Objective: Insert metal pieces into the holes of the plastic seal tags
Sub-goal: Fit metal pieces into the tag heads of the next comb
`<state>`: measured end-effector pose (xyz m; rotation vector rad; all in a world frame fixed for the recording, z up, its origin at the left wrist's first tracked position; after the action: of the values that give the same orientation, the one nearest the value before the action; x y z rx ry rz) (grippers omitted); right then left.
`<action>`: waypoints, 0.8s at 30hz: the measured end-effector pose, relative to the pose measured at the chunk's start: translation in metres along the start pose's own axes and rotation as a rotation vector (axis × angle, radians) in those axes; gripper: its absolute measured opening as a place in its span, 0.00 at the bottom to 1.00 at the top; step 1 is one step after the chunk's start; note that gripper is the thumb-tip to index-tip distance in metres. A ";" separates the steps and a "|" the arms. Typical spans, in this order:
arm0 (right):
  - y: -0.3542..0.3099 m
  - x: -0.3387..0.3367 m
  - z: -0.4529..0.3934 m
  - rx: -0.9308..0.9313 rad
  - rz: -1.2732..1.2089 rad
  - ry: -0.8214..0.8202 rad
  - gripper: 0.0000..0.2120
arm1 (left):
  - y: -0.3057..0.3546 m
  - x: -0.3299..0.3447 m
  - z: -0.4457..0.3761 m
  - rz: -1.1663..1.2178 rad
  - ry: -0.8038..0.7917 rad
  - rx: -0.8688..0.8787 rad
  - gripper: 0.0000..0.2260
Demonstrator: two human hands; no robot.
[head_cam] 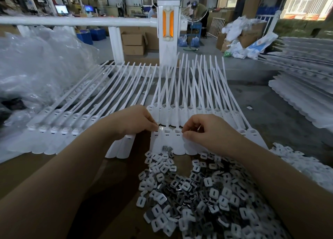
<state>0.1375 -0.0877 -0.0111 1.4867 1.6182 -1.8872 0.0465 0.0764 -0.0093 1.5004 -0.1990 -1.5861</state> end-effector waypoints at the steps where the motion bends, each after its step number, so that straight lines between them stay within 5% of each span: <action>1: 0.000 0.000 0.000 -0.002 0.000 -0.001 0.04 | 0.000 0.000 0.000 -0.002 0.004 -0.006 0.04; 12: -0.004 0.000 -0.001 -0.043 -0.004 0.009 0.06 | -0.001 -0.001 -0.004 0.006 0.038 -0.088 0.04; 24: -0.043 0.025 0.010 -0.354 0.203 -0.185 0.11 | -0.001 0.000 -0.003 -0.007 0.027 -0.058 0.04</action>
<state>0.0903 -0.0711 -0.0067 1.2367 1.5516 -1.4882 0.0485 0.0784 -0.0108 1.4784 -0.1320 -1.5629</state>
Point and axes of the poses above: each hand's wrist, its own z-axis away from the middle knuckle, its own x-axis out of the palm, y = z × x, the point moved 7 cm from there along -z, towards the middle knuckle, and after that the axes turned 2 degrees about -x, right-handed, at the moved point
